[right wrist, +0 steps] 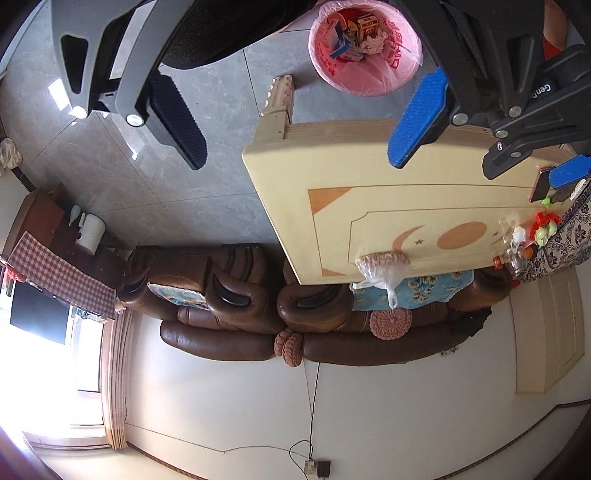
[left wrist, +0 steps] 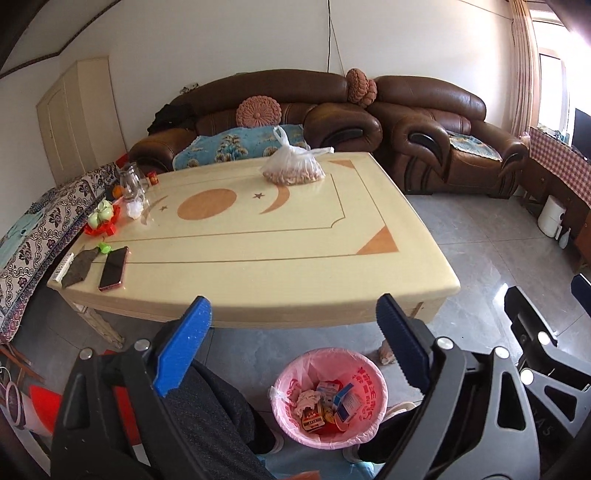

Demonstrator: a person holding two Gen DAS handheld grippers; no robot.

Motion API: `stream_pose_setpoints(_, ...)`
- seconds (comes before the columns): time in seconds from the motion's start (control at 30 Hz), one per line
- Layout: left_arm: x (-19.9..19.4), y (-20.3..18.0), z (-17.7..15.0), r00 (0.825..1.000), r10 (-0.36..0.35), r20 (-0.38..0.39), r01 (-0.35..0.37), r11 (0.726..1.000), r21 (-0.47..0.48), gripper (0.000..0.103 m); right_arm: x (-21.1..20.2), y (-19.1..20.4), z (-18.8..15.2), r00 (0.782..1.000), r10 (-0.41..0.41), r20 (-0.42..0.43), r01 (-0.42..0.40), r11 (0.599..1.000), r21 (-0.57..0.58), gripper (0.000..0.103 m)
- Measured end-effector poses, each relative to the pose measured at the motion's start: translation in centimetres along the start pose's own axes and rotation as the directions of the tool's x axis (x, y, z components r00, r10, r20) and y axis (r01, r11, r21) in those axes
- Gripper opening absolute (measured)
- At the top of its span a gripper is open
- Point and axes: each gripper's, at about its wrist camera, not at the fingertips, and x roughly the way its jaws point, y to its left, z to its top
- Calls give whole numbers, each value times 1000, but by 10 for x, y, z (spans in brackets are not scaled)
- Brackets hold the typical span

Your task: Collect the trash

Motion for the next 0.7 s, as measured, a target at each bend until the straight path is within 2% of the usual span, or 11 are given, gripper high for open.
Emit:
stream_pose_setpoints(0.27,-19,3,3,999,-15,35,15,1000,-24,89,-19,-2,6,999,-21,48,21,1000,11,96)
stream_pose_setpoints(0.7,-26,7,0,999,2,48,0,999,-35,89,-23,-1,7,999,-12,52,11,1000,14,96)
